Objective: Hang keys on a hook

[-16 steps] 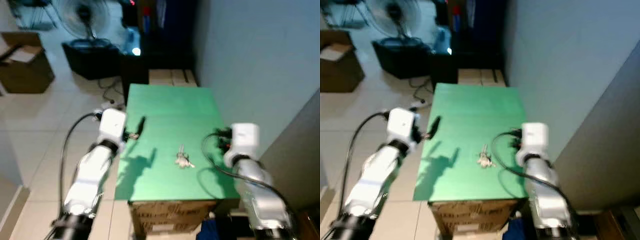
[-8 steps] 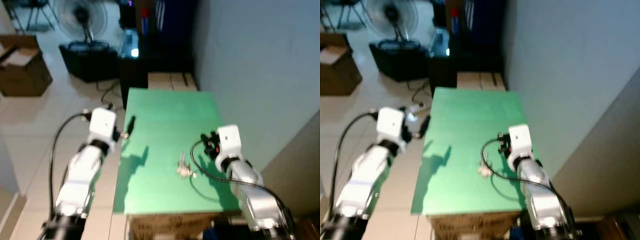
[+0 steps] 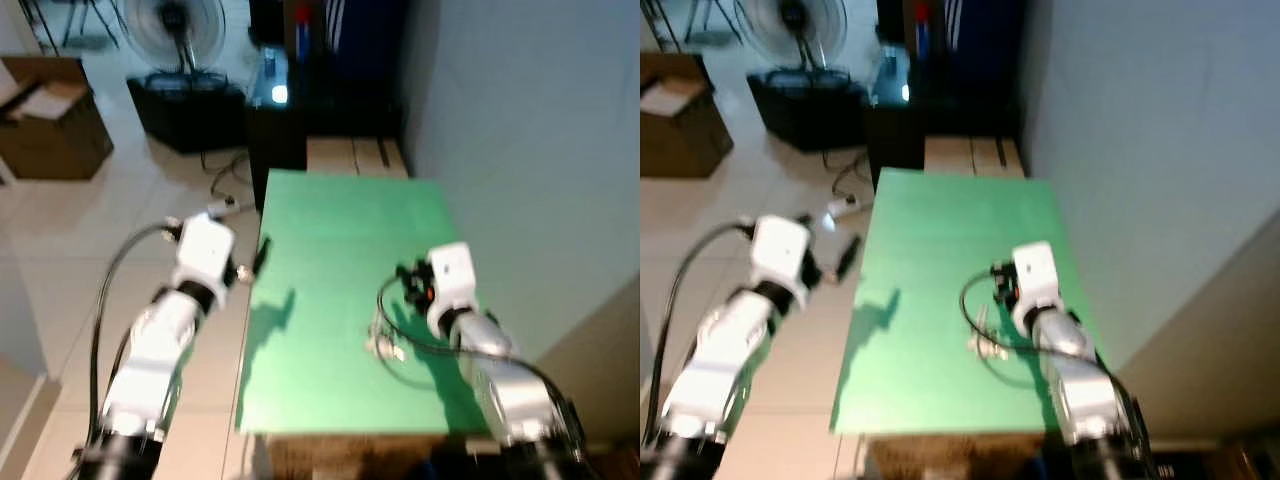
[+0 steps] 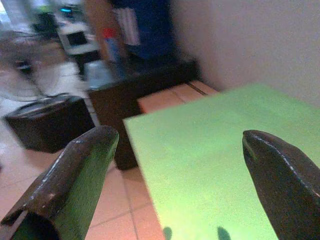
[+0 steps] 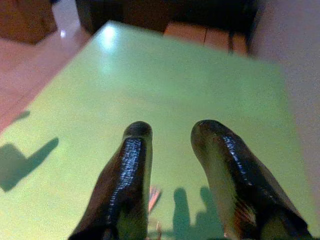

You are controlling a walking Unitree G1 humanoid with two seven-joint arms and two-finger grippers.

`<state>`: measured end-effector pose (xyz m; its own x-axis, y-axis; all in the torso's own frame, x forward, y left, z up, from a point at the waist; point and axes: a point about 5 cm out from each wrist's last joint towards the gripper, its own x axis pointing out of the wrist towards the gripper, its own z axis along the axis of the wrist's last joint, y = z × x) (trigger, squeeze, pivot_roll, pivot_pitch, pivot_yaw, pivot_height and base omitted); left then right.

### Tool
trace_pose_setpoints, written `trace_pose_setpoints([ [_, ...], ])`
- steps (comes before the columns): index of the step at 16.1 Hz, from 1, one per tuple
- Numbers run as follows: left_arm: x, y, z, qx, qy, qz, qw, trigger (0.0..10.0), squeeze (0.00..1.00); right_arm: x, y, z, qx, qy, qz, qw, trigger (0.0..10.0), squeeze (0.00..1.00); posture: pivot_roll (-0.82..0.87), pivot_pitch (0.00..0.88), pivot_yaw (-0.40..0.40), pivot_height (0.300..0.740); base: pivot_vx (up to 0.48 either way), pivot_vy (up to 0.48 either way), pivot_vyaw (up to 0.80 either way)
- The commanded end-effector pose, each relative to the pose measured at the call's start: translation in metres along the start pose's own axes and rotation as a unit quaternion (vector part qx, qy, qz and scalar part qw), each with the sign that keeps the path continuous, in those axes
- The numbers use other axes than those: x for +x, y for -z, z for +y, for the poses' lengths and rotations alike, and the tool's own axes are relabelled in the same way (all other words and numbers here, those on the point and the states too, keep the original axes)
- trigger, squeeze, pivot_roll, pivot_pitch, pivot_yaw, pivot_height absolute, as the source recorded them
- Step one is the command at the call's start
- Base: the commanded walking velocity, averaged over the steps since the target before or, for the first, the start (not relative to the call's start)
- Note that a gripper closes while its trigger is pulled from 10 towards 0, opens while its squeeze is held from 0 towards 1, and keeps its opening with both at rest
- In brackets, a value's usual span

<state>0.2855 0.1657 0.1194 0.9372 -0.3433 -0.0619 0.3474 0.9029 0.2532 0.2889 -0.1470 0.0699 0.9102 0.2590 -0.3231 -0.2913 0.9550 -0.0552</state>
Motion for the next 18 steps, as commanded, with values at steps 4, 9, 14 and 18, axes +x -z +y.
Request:
trace_pose_setpoints([
  [4, -0.009, -0.006, -0.008, 0.023, 0.069, 0.012, 0.997, 10.0, 0.0, 0.026, 0.012, -0.014, 0.012, -0.035, 0.078, 0.996, 10.0, 1.0, -0.05, 0.138, 0.052, 0.74, 0.0, 0.0, 0.0],
  [9, -0.018, -0.013, -0.003, 0.034, 0.104, 0.034, 0.993, 10.0, 0.0, 0.041, 0.022, -0.027, 0.019, -0.039, 0.154, 0.987, 10.0, 1.0, -0.01, 0.226, 0.074, 0.74, 0.0, 0.0, 0.0],
  [14, -0.029, -0.018, -0.001, 0.044, 0.12, 0.049, 0.991, 10.0, 0.0, 0.048, 0.013, -0.036, 0.046, -0.013, 0.146, 0.988, 10.0, 1.0, 0.03, 0.262, 0.09, 0.74, 0.0, 0.0, 0.0],
  [18, -0.031, -0.023, 0.001, 0.048, 0.128, 0.052, 0.989, 10.0, 0.0, 0.052, 0.005, -0.034, 0.096, -0.021, 0.124, 0.987, 10.0, 1.0, 0.04, 0.278, 0.101, 0.74, 0.0, 0.0, 0.0],
])
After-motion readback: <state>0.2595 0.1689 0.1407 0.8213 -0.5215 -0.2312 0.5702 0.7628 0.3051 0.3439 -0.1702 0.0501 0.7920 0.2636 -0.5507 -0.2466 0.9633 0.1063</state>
